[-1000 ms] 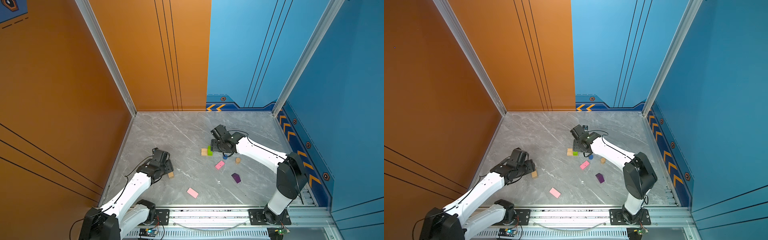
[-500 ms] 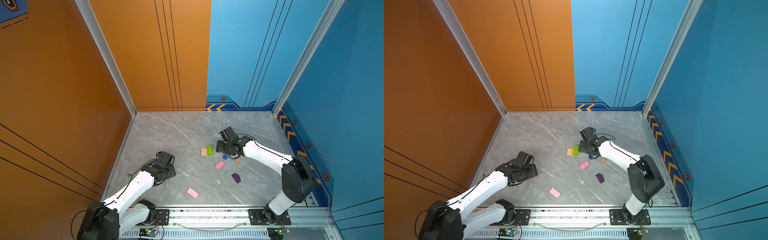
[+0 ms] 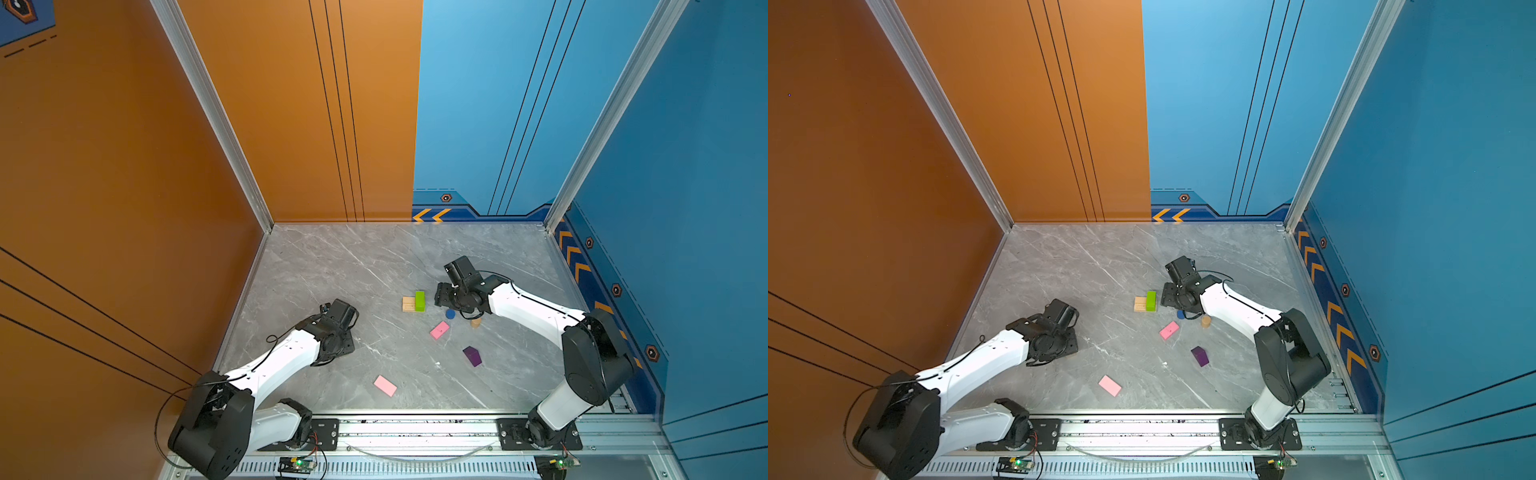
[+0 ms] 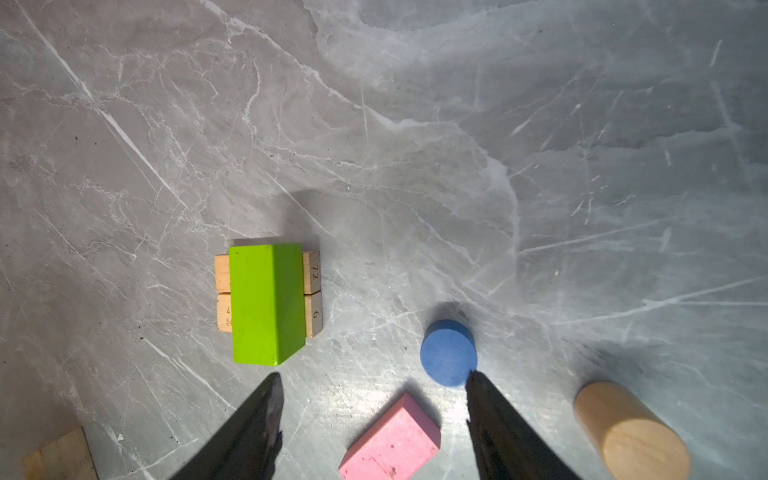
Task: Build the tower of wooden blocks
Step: 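Raise the right gripper while the left gripper grasps the small wooden block, then carry the small wooden block with the left gripper toward the paired bars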
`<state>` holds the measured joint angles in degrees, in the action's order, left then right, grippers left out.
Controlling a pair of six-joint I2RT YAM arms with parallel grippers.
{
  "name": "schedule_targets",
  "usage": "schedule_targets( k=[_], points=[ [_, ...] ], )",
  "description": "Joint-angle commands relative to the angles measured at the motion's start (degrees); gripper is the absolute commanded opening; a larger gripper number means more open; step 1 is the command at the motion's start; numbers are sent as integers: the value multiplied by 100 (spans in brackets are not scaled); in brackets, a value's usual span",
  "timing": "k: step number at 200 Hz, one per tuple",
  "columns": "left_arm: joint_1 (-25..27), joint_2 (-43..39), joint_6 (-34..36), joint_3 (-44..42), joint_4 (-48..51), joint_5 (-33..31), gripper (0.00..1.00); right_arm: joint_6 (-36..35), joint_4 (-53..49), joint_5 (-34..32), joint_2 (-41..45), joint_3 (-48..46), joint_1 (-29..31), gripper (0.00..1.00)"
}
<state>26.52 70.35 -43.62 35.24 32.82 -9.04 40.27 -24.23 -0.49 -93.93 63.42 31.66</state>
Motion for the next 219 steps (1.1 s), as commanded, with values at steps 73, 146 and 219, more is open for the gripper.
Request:
schedule_targets(
  k=[73,146,219],
  points=[
    [93,184,33,220,41,-134,16,-81,145,98,142,-151,-98,70],
    [467,657,398,1395,49,-217,7,-155,146,260,94,-151,-182,70],
    [872,2425,945,3438,66,170,7,-253,93,333,247,-269,-362,69]
  ],
)
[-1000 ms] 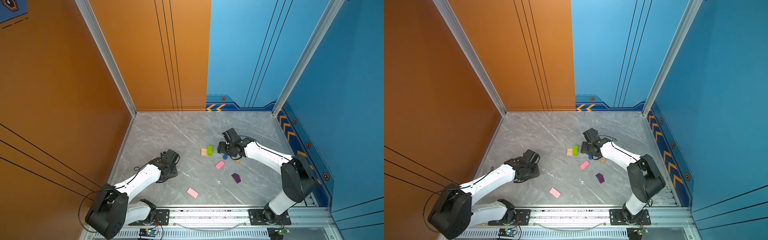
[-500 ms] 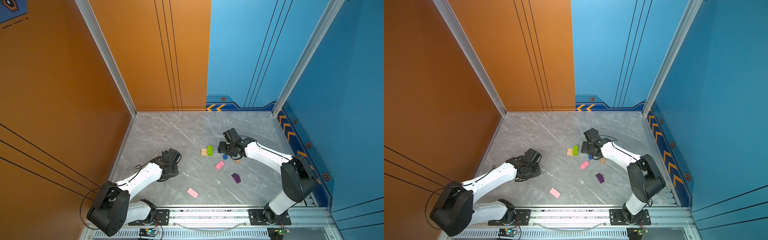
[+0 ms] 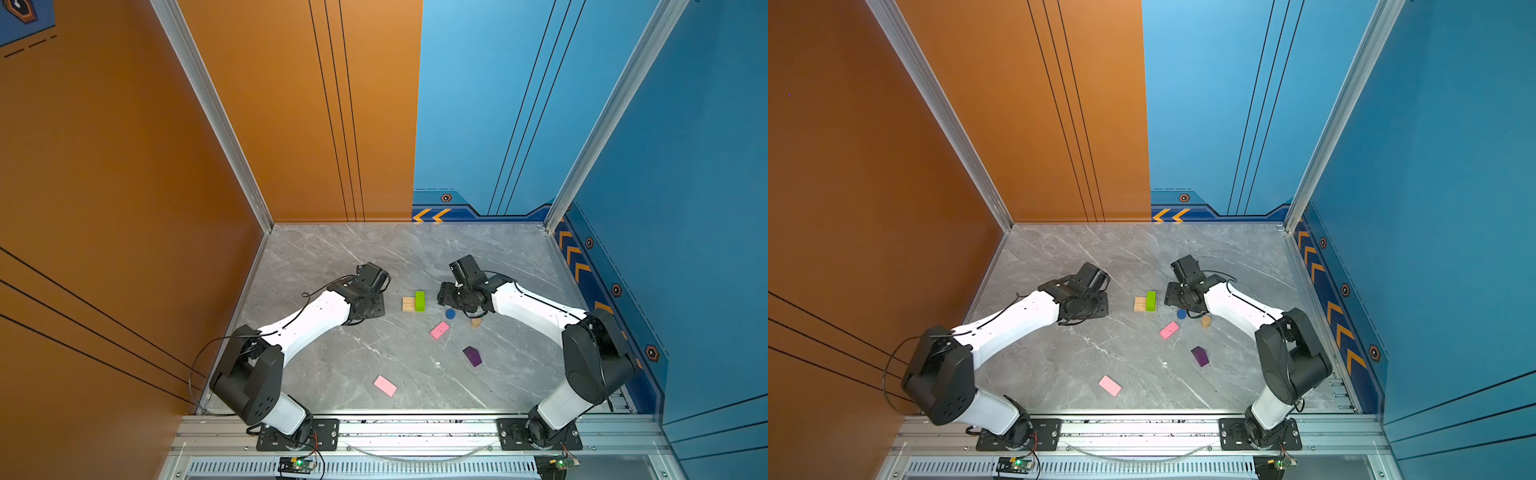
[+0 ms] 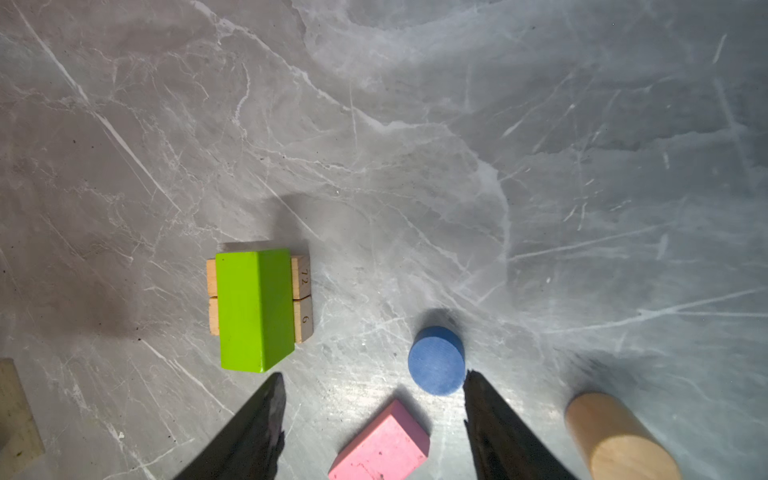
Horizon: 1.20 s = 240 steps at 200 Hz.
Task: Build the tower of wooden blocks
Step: 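Carry the small wooden block with the left gripper toward the paired bars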
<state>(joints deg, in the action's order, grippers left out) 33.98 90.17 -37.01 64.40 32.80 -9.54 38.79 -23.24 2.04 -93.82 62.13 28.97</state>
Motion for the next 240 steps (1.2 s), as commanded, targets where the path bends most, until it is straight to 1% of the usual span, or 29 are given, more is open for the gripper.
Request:
schedule_targets(
  k=[1,56,94,164,240],
  points=[
    [131,463,288,548,68,227,7,-102,-10,83,239,-144,-97,69],
    [364,1543,376,1707,326,420,7,-125,63,172,229,-254,-256,69],
    [481,1947,379,2118,416,514,8,-152,109,269,154,-257,-317,69],
    [627,2340,333,2462,534,585,10,-170,191,406,83,-315,-392,69],
    [674,2510,269,2586,605,578,13,-171,233,459,107,-360,-425,69]
  ],
)
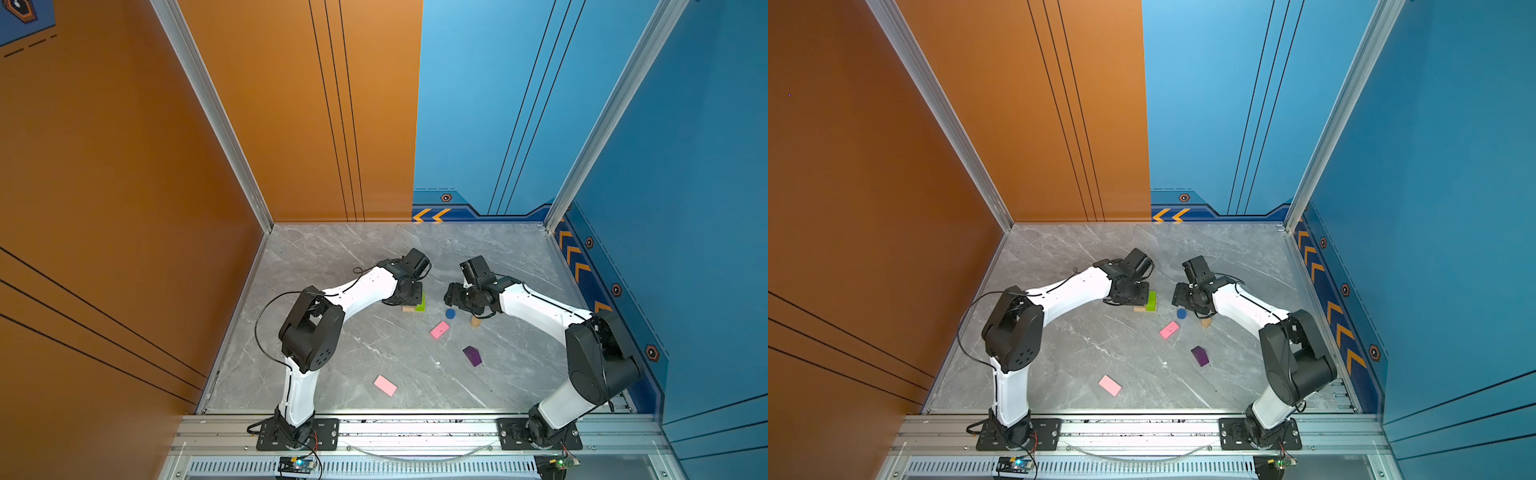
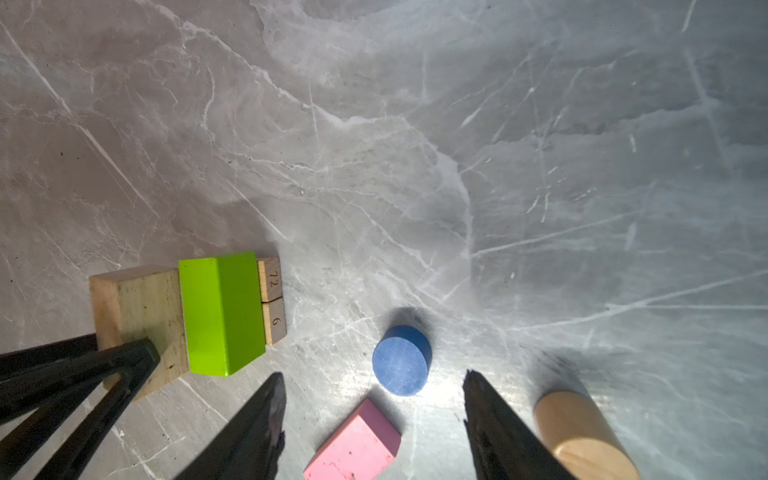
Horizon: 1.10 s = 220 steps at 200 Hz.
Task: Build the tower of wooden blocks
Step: 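Carry the small wooden block with the left gripper toward the paired bars, then lower the wooden block beside the lime-green block with the left gripper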
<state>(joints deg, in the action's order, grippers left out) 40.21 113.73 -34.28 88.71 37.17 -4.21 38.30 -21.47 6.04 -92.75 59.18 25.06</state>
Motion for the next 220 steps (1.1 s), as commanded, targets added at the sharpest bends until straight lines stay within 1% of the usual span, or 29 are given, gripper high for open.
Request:
schedule_targets(
  k=[1,68,123,220],
  points=[
    [50,160,-11,160,168,48,13,-122,56,62,6,-65,-35,69],
    [65,264,-29,226,212,16,15,-122,51,65,20,-81,-37,69],
    [62,308,-48,243,211,26,23,-123,47,55,20,-76,-45,69],
    [61,339,-61,260,214,36,34,-121,46,55,18,-91,-45,69]
  ],
)
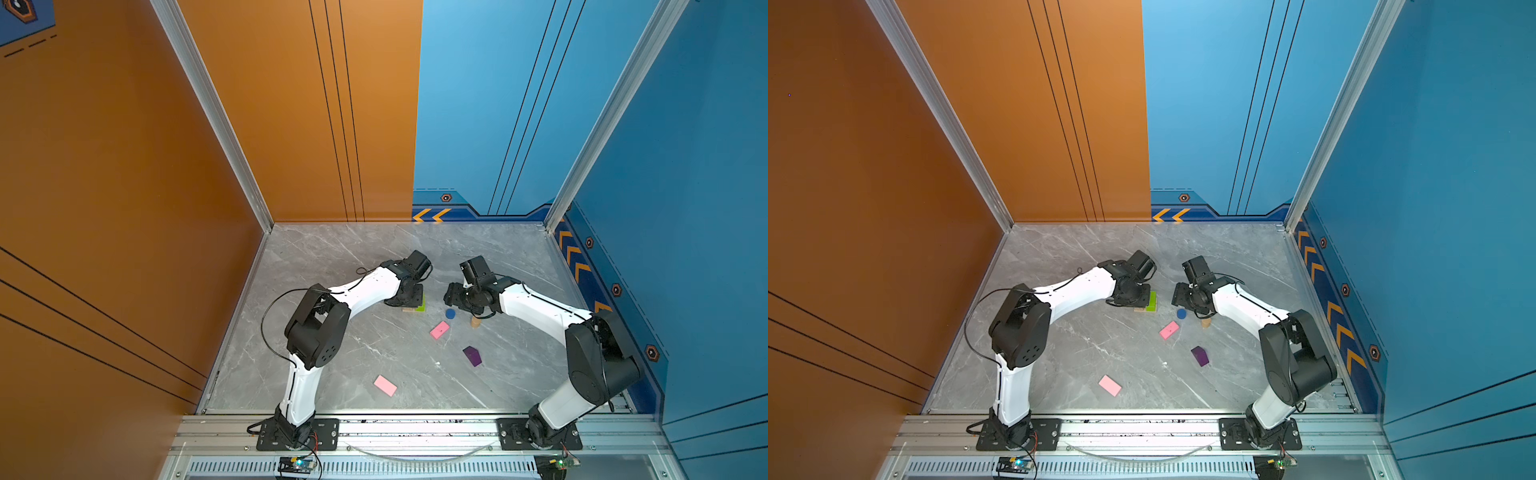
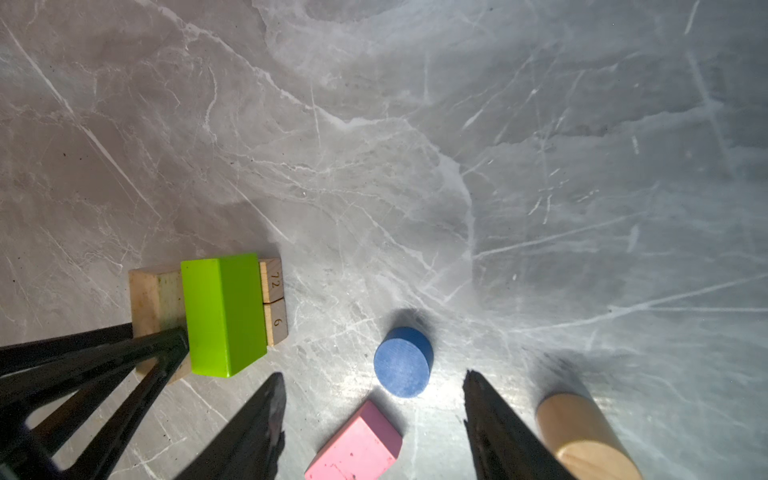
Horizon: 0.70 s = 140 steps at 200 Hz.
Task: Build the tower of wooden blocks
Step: 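Lower the wooden block beside the lime-green block with the left gripper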
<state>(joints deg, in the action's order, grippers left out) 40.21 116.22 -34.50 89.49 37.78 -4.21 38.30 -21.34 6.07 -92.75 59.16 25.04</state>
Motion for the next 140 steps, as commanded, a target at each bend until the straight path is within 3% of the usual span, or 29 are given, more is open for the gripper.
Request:
schedule_targets(
  k=[1,140],
  points=[
    [64,92,-39,182,152,35,34,-121,29,57,15,-88,-43,69],
    [74,-10,-22,165,194,-35,38,-116,17,54,48,-81,-43,69]
  ],
)
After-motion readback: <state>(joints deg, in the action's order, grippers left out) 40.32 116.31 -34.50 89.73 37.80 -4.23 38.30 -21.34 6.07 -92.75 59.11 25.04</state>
